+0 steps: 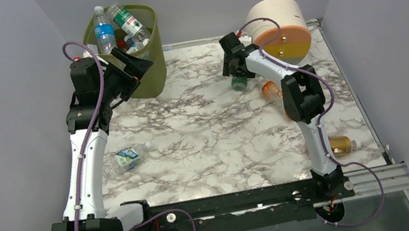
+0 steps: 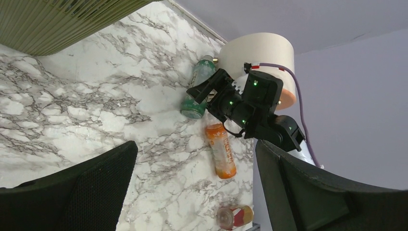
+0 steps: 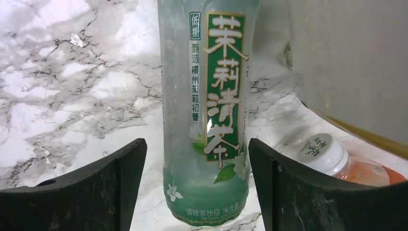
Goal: Put the plastic bottles in the bin
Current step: Pick up the plastic bottle at the center of the board.
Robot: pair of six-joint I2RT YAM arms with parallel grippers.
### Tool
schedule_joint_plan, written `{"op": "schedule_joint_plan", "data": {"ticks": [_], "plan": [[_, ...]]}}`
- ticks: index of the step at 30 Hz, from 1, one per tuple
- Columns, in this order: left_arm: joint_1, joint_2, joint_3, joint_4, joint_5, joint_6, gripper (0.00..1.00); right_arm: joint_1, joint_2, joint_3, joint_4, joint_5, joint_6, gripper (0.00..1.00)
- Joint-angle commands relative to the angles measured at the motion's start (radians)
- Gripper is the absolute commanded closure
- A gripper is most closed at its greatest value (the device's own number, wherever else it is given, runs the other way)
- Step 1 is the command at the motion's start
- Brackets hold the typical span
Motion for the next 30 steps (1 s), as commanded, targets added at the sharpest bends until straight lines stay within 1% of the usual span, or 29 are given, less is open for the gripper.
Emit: {"op": "schedule_joint_plan", "data": {"ticks": [1,9,11,13,17,19,23,27,30], "plan": [[-0.001,-0.020,-0.010,0.001,0.017,0.006,0.01,-0.017,0.036,0.012,0.000,-0.016,-0.014,0.21],[-0.001,-0.002,-0.005,-0.030,0.032,0.012,0.01,-0.017,0.028,-0.045,0.015,-0.068,-0.038,0.20],[-0.001,0.000,-0.003,-0.032,0.031,0.012,0.01,-0.017,0.026,-0.051,0.019,-0.080,-0.047,0.22],[-0.001,0.003,0.000,-0.034,0.034,0.013,0.01,-0.017,0.025,-0.052,0.022,-0.096,-0.059,0.27],[-0.001,0.010,0.004,-0.034,0.037,0.010,0.01,-0.016,0.016,-0.051,0.023,-0.120,-0.078,0.45],[-0.001,0.010,0.007,-0.036,0.037,0.009,0.01,-0.012,0.005,-0.052,0.024,-0.137,-0.099,0.48],[-0.001,0.011,0.009,-0.041,0.045,0.009,0.01,0.015,-0.041,-0.056,0.004,-0.150,-0.130,0.48],[-0.001,0.017,0.004,-0.053,0.078,0.005,0.01,0.053,-0.136,-0.089,-0.010,-0.172,-0.154,0.48],[-0.001,0.023,0.005,-0.055,0.115,-0.005,0.01,0.077,-0.217,-0.126,-0.019,-0.219,-0.170,0.48]]}}
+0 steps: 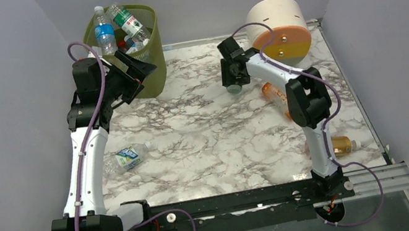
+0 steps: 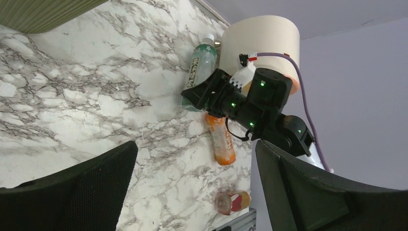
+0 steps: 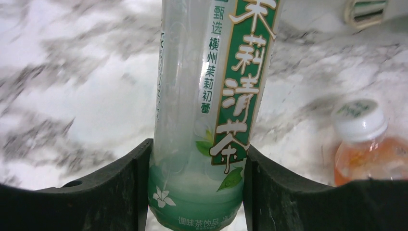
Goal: Put the plastic bottles in the bin
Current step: Pick up the plastic bottle at the center of the board.
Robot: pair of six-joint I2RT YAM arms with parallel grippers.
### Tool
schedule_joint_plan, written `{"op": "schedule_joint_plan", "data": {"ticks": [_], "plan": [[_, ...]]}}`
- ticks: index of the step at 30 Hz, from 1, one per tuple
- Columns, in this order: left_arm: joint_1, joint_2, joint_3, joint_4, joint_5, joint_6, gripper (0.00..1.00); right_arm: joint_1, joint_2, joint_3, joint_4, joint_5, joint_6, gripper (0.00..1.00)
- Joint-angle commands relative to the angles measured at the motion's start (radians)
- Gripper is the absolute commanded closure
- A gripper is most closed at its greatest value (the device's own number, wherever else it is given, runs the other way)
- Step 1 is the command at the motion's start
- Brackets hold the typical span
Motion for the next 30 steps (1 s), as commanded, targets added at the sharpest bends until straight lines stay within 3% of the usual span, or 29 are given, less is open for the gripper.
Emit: {"op": "schedule_joint_plan", "data": {"ticks": [1,9,21,30], "plan": [[-0.001,0.012,0.006,-0.016,0.089,-0.009,0.01,0.047,-0.174,-0.036,-0.028,-0.091,-0.044,0.49],[-0.002,0.039,0.015,-0.003,0.165,-0.049,0.01,0.054,-0.362,-0.079,-0.106,-0.254,-0.035,0.49],[-0.041,0.117,0.081,0.038,0.268,-0.094,0.01,0.054,-0.461,0.046,-0.234,-0.594,-0.048,0.49],[-0.075,0.045,-0.064,0.164,0.263,-0.183,0.01,0.057,-0.546,-0.010,-0.256,-0.783,-0.031,0.47]]}}
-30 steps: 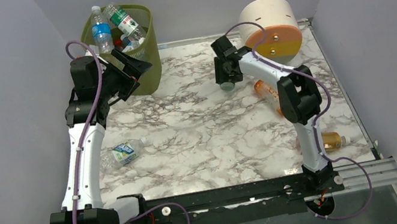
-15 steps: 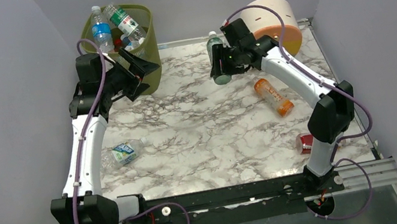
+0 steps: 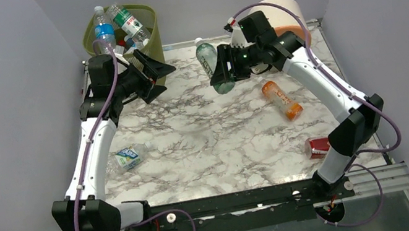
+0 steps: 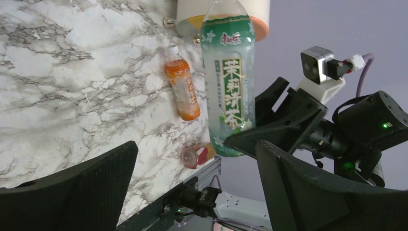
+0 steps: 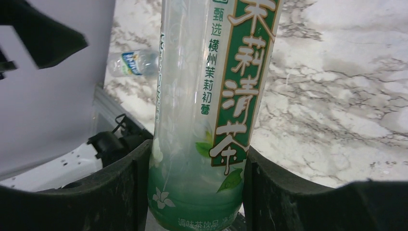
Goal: Put the plastic bottles in the bin
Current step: Pick up the plastic bottle at the center of the board.
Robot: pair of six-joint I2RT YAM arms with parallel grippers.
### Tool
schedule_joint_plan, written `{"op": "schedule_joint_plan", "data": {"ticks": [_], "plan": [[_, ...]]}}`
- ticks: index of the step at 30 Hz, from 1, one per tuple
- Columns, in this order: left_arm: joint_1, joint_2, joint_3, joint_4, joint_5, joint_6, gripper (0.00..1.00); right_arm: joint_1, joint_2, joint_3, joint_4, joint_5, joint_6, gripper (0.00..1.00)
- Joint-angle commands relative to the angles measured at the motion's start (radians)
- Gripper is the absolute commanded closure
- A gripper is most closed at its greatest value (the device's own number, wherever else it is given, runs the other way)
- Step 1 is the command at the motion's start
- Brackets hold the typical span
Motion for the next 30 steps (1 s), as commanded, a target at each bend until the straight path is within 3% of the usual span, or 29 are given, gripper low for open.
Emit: {"op": "schedule_joint_plan", "data": {"ticks": [1,13,30], "plan": [[-0.015,-0.058,-0.077,0.131,0.018,-0.089,0.01,0.001,-0.058,-0.008,-0.045,-0.127,-0.003,0.47],[-0.134,-0.034,-0.081,0.218,-0.095,-0.160,0.01,0.003,-0.077,-0.041,-0.041,-0.175,-0.015,0.47],[-0.196,0.055,-0.014,0.277,-0.169,-0.200,0.01,0.024,-0.038,0.022,-0.021,-0.283,0.000,0.47]]}}
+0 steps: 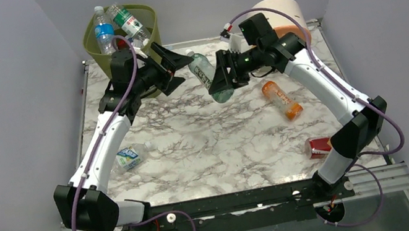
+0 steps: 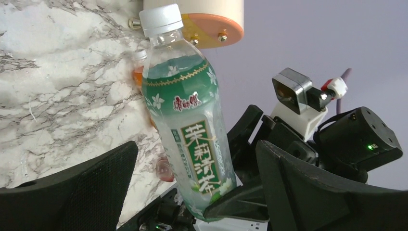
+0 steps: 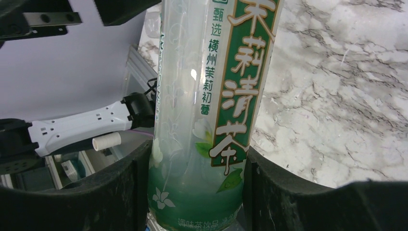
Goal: Put the plastic bottles in the bin
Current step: Pick up the plastic bottle at the center of the board.
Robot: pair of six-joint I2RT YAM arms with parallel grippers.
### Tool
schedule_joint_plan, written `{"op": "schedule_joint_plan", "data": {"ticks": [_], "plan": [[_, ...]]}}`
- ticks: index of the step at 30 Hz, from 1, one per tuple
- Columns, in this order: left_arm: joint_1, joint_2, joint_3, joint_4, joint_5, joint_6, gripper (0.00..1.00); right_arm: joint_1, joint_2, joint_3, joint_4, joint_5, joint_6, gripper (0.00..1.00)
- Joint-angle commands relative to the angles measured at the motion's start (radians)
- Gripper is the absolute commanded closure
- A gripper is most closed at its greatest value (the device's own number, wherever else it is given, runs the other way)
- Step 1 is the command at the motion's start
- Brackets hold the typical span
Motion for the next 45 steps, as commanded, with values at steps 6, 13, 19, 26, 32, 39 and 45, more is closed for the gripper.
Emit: {"op": "schedule_joint_plan", "data": {"ticks": [6,13,19,26,32,39,45], "plan": [[-0.050,0.030,0.021,0.080,-0.088,-0.033,0.01,0.027,0.021,0.081,0.037,-0.098,0.011,0.47],[-0.096,0.046,0.035,0.064,-0.150,-0.032,0.01,0.045,0.041,0.119,0.036,-0.095,0.012,0.47],[-0.125,0.051,0.039,0.054,-0.182,-0.028,0.14,0.048,0.046,0.123,0.021,-0.075,0.003,0.47],[-0.133,0.061,0.060,0.014,-0.189,-0.015,0.37,0.048,0.043,0.108,0.013,-0.044,0.003,0.47],[-0.136,0.070,0.060,-0.016,-0.193,-0.003,0.52,0.048,0.047,0.103,0.014,-0.046,0.012,0.37],[-0.137,0.092,0.120,-0.030,-0.206,0.023,0.52,0.048,0.067,0.192,-0.047,-0.038,0.011,0.01],[-0.128,0.173,0.232,-0.049,-0.193,0.067,0.52,0.047,0.096,0.345,-0.150,-0.002,0.021,0.00]]}}
